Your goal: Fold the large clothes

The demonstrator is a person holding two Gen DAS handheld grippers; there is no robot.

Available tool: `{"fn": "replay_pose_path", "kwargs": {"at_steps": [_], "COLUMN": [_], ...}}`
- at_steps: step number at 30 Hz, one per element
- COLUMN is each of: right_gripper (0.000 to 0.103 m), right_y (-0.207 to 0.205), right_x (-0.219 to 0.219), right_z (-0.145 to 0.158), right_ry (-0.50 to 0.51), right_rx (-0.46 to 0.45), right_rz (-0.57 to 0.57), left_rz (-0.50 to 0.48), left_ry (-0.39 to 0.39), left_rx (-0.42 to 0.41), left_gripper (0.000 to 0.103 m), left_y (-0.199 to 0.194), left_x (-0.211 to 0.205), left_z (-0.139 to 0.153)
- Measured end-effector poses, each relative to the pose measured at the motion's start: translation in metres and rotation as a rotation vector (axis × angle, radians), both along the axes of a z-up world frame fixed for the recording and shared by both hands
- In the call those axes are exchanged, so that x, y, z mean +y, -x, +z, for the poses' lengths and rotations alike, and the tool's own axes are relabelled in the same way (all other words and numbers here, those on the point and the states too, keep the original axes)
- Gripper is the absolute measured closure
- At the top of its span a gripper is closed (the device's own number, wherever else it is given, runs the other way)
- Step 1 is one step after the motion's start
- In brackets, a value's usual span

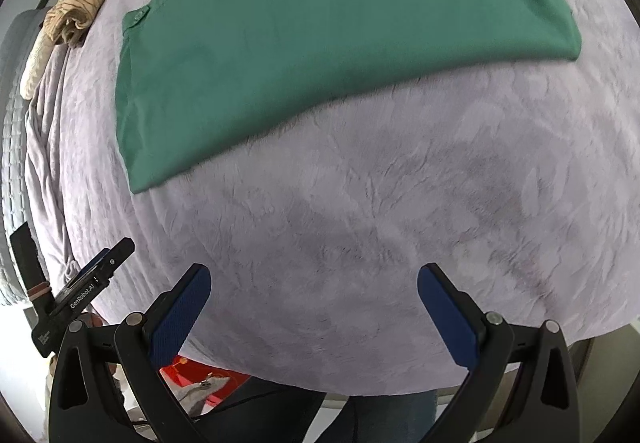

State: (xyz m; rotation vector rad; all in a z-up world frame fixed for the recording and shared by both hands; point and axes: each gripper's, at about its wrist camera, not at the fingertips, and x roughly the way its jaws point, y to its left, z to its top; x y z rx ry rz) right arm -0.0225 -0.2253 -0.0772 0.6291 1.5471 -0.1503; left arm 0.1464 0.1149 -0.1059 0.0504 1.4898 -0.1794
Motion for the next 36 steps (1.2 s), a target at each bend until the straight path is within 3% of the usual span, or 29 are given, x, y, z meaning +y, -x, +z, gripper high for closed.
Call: {"fn": "replay_pose_path", "kwargs": {"at_steps": [9, 14, 21, 27, 29, 31, 32, 36], "right_gripper": [0.000, 0.000, 0.000, 0.002, 0.018, 0.086, 0.097, 0.096], "right_y": [-0.004, -0.032, -0.073, -0.088, -0.096, -0.102, -0.104, -0.101], "right_x": [0.010, 0.017, 0.026, 0.037, 0.039, 0.041, 0.040, 0.031], "right_z": [-0.026, -0.036, -0.078, -0.092, -0.092, -0.090, -0.086, -0.062], "right_ry": [-0.082, -0.238, -0.501, -0.617, -0.665, -0.652, -0.635, -0.698], "right_rx": [-0.013, -0.144, -0.270, -0.383, -0.395, -0.383, -0.388, -0.486], "right_rz": [-0.052, -0.106, -0.229, -0.321, -0.332, -0.319, -0.307, -0.292], "left_rz": [0.029, 0.067, 0.110, 0.129, 0.129, 0.124, 0.118, 0.107], "left_ry": [0.028, 0.088, 0.200, 0.309, 0.352, 0.420, 0.474, 0.668], "left_rx": [-0.003, -0.023, -0.053, -0.044, -0.039, -0.025, -0.008, 0.078], "left_gripper": [0.012, 0.012, 0.012, 0.012, 0.012, 0.012, 0.012, 0.012], "left_y": [-0.032, -0.055, -0.088, -0.103, -0.109, -0.120, -0.128, -0.152], "left_x": [0.028, 0.047, 0.064, 0.068, 0.071, 0.074, 0.075, 0.067], "left_z": [-0.020, -0.038, -0.058, -0.061, -0.062, -0.060, -0.060, -0.064]}}
